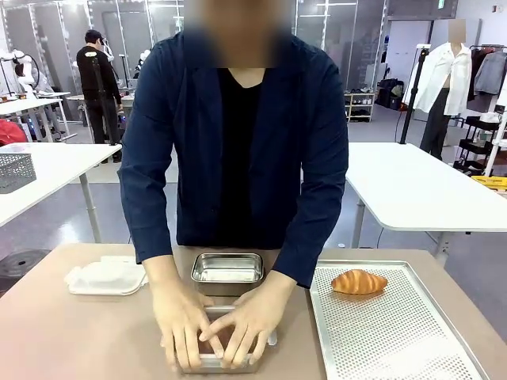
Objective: Place the bread into the airtight container.
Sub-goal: Pick up a Butter Roll and place it into an empty Airtight Container.
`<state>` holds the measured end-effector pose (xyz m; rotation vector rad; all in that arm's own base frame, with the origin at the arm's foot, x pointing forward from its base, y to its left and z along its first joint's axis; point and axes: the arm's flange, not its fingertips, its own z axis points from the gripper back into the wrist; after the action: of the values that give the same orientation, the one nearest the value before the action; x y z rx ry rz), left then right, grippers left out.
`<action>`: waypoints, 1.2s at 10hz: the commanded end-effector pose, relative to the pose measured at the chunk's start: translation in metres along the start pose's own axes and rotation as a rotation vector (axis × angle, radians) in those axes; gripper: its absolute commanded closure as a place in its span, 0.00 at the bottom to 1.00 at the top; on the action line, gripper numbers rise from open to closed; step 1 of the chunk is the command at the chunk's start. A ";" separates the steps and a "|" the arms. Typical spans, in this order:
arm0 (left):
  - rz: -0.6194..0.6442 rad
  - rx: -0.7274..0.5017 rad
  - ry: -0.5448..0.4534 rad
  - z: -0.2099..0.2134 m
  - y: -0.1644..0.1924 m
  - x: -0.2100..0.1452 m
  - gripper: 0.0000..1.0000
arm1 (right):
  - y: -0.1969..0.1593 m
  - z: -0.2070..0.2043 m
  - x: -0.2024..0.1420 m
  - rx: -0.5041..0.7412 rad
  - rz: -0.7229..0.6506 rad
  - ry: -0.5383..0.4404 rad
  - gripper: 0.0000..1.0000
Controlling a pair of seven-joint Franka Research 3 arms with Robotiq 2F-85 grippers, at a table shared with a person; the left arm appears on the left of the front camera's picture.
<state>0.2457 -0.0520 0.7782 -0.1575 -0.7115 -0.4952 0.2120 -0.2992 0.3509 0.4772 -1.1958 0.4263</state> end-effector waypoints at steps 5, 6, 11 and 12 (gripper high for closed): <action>-0.011 -0.007 0.001 0.000 0.000 0.000 0.00 | 0.000 0.001 0.001 -0.002 0.004 -0.006 0.00; -0.011 -0.007 0.001 0.000 0.000 0.000 0.00 | 0.000 0.001 0.001 -0.002 0.004 -0.006 0.00; -0.011 -0.007 0.001 0.000 0.000 0.000 0.00 | 0.000 0.001 0.001 -0.002 0.004 -0.006 0.00; -0.011 -0.007 0.001 0.000 0.000 0.000 0.00 | 0.000 0.001 0.001 -0.002 0.004 -0.006 0.00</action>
<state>0.2457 -0.0520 0.7782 -0.1575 -0.7115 -0.4952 0.2117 -0.2992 0.3511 0.4775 -1.1962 0.4263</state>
